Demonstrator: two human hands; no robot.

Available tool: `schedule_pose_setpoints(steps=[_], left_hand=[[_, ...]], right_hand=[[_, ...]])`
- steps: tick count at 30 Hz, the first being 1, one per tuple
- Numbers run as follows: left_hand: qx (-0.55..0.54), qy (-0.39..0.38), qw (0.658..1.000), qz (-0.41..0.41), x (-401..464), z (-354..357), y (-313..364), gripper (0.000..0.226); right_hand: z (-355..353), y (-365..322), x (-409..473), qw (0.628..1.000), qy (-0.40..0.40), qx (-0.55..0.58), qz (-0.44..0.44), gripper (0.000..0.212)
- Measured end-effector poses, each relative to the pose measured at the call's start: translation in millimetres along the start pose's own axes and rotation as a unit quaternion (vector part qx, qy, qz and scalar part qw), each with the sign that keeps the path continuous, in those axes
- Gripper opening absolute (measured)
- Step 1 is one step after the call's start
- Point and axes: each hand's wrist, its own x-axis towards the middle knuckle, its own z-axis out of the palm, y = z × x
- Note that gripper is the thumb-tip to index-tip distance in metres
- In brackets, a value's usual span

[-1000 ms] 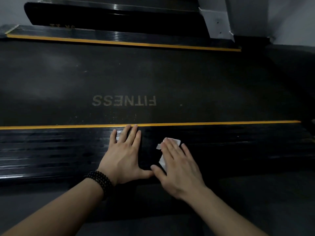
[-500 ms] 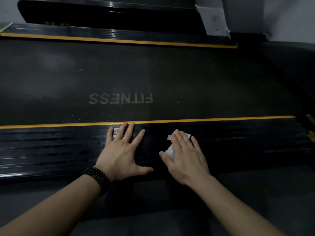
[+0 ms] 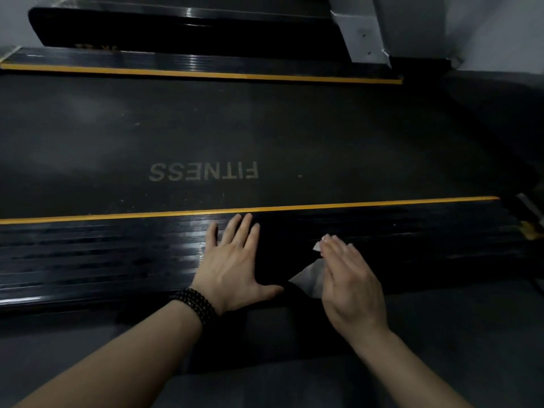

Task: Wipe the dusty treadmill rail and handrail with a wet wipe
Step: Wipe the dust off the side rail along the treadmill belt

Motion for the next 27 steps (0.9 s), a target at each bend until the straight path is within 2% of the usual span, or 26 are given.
schedule_pose_setpoints(steps=[2,5,7,12,16,21,27], left_hand=[[-0.001,-0.008,1.000,-0.016,3.4,5.9,15.1,0.130],[0.004,-0.001,0.999,-0.032,6.0,11.3,21.3,0.124],[0.012,-0.001,0.999,-0.031,5.8,11.4,20.8,0.123],[0.016,-0.009,0.999,-0.030,6.8,11.1,21.0,0.126],[0.016,-0.010,0.999,-0.030,7.2,11.3,20.1,0.133],[0.008,0.011,1.000,-0.028,7.3,12.6,21.3,0.125],[0.012,0.008,0.999,-0.029,6.5,11.6,20.7,0.131]], right_hand=[[-0.5,-0.3,7.8,0.998,-0.063,-0.018,0.022,0.059],[9.1,-6.9,14.7,0.976,-0.209,-0.063,0.021,0.091],[13.2,-8.2,22.0,0.967,-0.238,-0.089,0.024,0.099],[10.8,-13.3,15.4,0.971,-0.223,-0.089,0.017,0.095],[6.0,-15.7,-3.4,0.965,-0.245,-0.095,-0.002,0.087],[12.6,-14.9,27.6,0.970,-0.223,-0.091,0.043,0.099],[1.9,-6.6,-1.1,0.965,-0.242,-0.096,-0.019,0.088]])
